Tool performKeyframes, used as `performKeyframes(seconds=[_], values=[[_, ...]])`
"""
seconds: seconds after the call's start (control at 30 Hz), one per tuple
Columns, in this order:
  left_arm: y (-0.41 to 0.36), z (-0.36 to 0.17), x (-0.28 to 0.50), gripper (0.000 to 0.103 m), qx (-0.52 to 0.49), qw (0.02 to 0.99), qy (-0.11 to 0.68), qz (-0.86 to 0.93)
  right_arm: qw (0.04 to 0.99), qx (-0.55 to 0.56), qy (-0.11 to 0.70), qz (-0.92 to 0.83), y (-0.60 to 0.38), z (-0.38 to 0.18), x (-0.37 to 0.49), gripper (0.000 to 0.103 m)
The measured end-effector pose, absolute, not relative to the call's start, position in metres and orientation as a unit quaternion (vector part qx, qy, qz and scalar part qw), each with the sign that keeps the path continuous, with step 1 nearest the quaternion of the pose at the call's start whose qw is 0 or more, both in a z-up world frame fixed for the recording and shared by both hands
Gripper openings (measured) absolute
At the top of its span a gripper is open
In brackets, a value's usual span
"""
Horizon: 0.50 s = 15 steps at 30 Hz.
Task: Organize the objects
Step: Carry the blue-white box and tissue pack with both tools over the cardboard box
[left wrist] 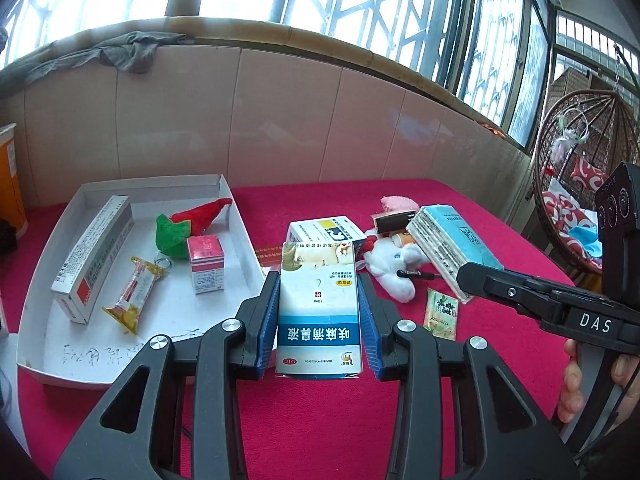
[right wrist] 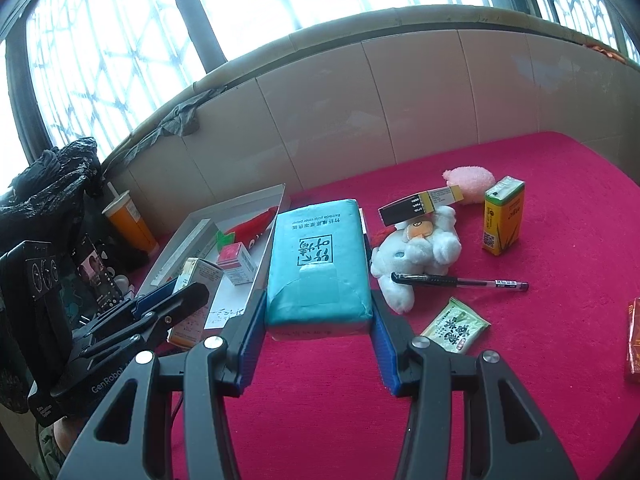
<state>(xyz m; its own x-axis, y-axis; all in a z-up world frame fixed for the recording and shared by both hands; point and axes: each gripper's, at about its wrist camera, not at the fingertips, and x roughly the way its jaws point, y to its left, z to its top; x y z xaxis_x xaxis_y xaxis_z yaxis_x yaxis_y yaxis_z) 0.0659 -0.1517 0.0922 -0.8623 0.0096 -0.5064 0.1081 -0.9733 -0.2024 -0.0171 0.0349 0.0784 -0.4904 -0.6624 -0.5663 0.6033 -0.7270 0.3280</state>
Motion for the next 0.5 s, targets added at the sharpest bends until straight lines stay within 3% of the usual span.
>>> performKeyframes(seconds=[0.5], values=[[-0.184, 0.091, 0.081, 0.036, 0.248, 0.059, 0.14, -0.957, 0.379, 0.351, -0.022, -0.856, 0.017, 0.077, -0.009, 0.049]])
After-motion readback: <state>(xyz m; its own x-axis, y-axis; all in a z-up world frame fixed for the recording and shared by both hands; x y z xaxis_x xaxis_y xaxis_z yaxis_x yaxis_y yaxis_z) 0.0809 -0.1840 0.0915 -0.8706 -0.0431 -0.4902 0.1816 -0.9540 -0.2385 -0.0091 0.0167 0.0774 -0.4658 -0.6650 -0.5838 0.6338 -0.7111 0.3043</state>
